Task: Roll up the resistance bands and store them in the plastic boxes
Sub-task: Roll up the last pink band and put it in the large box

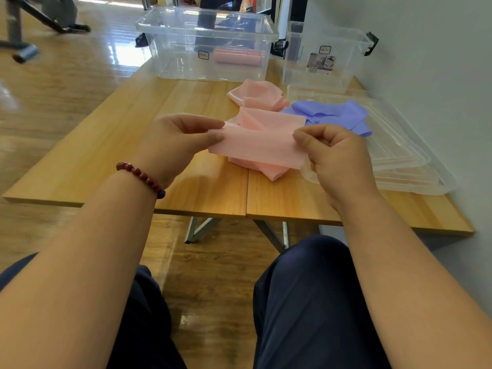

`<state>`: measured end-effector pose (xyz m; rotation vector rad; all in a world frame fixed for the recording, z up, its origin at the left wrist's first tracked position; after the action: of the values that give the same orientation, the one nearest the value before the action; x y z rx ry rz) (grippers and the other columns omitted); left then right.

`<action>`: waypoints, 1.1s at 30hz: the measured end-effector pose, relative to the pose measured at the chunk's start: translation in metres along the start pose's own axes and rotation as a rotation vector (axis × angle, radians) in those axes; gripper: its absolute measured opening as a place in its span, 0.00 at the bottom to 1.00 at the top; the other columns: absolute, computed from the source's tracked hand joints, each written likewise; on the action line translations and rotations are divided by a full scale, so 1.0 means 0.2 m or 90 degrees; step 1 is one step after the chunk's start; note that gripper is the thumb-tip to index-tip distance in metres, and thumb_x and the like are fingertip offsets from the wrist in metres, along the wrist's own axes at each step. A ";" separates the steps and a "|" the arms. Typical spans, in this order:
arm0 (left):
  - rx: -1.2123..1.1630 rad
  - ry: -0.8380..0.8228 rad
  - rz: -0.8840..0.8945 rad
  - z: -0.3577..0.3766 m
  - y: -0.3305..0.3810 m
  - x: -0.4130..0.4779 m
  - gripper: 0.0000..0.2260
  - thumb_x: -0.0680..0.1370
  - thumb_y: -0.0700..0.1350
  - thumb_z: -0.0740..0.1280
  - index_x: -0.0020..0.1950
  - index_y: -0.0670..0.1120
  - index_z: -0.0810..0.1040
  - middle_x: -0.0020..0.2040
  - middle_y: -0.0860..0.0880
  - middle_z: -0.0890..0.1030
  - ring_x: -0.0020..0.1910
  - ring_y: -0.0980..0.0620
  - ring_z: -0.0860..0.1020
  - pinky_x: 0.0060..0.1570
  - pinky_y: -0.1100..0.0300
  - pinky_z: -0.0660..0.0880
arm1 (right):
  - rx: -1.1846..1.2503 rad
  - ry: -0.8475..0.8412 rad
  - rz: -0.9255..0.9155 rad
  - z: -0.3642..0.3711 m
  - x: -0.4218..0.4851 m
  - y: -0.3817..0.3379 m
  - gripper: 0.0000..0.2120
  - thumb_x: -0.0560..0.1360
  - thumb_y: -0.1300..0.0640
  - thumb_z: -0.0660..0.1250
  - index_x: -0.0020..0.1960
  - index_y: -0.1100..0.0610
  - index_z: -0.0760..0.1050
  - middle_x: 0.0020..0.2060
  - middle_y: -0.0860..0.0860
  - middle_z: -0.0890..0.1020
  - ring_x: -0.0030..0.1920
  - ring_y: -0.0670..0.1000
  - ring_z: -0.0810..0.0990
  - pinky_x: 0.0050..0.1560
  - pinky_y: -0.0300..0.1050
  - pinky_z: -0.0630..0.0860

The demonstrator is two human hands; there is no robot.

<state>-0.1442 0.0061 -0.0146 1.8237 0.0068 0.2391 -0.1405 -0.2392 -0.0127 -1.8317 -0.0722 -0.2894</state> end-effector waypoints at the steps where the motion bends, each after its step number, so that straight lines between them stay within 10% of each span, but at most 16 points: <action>1: 0.025 0.011 0.007 -0.01 0.00 0.00 0.06 0.77 0.42 0.70 0.49 0.53 0.82 0.49 0.57 0.82 0.51 0.60 0.80 0.51 0.67 0.76 | -0.008 -0.021 0.002 0.01 0.00 0.00 0.05 0.74 0.54 0.73 0.46 0.45 0.78 0.42 0.44 0.80 0.40 0.38 0.77 0.38 0.31 0.74; 33: -0.012 0.035 -0.006 -0.02 -0.01 -0.01 0.05 0.78 0.45 0.68 0.47 0.55 0.81 0.49 0.57 0.81 0.53 0.56 0.77 0.53 0.61 0.77 | -0.037 0.002 -0.004 0.00 -0.01 0.01 0.05 0.76 0.54 0.71 0.44 0.44 0.78 0.44 0.43 0.82 0.48 0.42 0.79 0.47 0.38 0.77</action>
<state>-0.1456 0.0100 -0.0156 1.7976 0.0518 0.2826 -0.1426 -0.2397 -0.0156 -1.8882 -0.0681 -0.3014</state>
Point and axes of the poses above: each hand's wrist, its own x-axis towards the middle knuckle, its own z-axis out of the palm, y = z × x, the point moved 8 cm from there along x, towards the middle knuckle
